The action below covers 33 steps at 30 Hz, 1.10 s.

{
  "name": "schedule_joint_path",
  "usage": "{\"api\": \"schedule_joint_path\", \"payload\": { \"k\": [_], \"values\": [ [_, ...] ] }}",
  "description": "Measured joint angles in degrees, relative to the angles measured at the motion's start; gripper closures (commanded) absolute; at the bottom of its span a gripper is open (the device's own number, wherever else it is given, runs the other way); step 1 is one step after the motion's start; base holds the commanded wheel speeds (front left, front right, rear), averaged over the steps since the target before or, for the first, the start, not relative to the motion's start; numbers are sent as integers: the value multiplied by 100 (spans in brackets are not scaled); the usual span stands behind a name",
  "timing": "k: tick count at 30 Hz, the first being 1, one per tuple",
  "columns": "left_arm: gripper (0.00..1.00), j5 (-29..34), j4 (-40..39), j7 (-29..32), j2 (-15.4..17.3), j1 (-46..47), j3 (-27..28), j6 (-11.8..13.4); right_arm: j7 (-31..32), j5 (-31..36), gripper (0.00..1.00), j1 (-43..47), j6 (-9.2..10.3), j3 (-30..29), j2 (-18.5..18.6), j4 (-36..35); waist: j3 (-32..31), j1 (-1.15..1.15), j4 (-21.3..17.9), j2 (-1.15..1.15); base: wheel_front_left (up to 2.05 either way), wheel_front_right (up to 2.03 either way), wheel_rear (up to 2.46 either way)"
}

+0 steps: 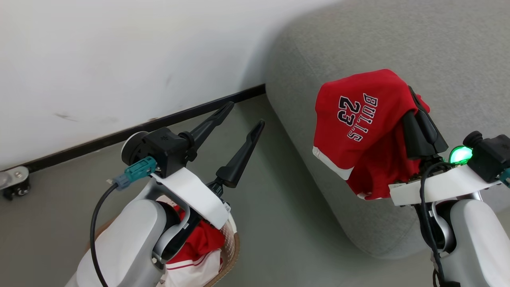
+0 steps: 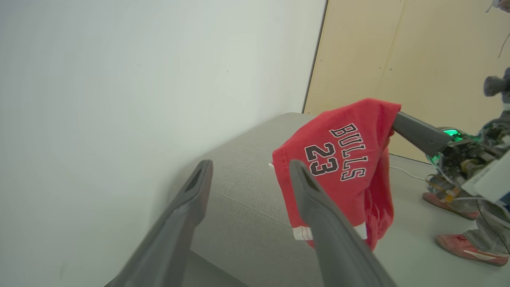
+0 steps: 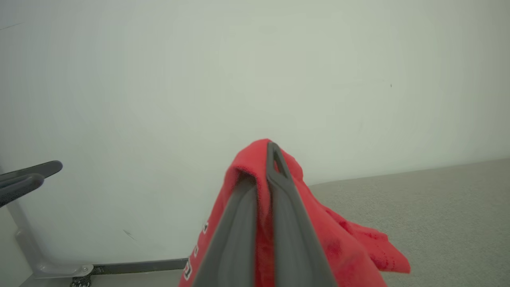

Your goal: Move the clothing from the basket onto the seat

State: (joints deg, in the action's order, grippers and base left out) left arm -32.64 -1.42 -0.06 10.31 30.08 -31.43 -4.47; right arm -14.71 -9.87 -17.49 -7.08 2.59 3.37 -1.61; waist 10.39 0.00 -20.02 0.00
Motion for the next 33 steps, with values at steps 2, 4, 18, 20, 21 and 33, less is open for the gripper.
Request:
{"api": "schedule_joint_path", "payload": {
  "k": [2, 4, 18, 20, 21, 33],
  "values": [
    [0, 2, 0, 0, 31, 1, 0, 1, 0, 0, 100, 28, 0, 1, -2, -5, 19, 0, -100, 0, 0, 0, 0],
    [0, 9, 0, 1, 48, 1, 1, 1, 0, 0, 100, 90, 0, 3, -8, -16, 39, 0, -197, 0, 0, 0, 0],
    [0, 62, -37, 109, 137, 1, 7, 5, 0, -3, 100, 96, 0, 11, -43, -100, 216, 0, -774, 0, 0, 0, 0],
    [0, 68, -57, 130, 167, 1, 15, 34, 0, -12, 100, 96, 0, 30, -52, -98, 254, 0, -833, 0, 0, 0, 0],
    [0, 81, -70, 158, 188, 1, 23, 36, 0, -12, 100, 95, 0, 40, -55, -96, 273, 0, -859, 0, 0, 0, 0],
    [0, 144, -371, 303, 304, -2, 67, 136, 1, -20, 100, -74, 0, -43, -89, 259, 588, 0, -1035, 0, 0, 0, 0]
  ]
}}
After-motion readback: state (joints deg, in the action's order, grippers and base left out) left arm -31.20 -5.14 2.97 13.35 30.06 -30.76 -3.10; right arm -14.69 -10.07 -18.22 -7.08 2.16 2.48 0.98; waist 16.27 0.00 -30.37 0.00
